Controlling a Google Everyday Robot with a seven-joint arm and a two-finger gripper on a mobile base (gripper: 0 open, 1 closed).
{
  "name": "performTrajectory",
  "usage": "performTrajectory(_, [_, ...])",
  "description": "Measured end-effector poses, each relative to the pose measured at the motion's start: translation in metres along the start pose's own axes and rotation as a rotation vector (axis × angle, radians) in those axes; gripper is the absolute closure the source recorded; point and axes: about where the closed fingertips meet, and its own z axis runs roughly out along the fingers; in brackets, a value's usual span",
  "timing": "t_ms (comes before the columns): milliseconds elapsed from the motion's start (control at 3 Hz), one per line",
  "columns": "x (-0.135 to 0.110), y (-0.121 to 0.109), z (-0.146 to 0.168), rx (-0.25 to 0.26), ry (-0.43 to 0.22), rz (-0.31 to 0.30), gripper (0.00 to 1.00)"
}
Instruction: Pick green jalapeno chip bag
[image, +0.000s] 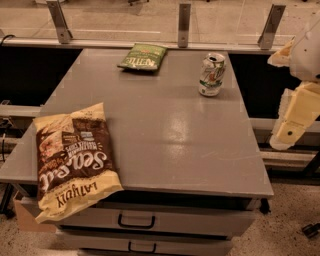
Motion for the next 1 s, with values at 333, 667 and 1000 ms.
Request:
performTrajectory(333, [-0.046,-0.025,0.017,0.015,-0.068,-0.086,0.00])
performTrajectory(667, [-0.123,-0.063,0.045,0.045,-0.183,-0.177,0.00])
performTrajectory(1000, [-0.206,-0.102,0.065,0.071,-0.321,-0.220,0.00])
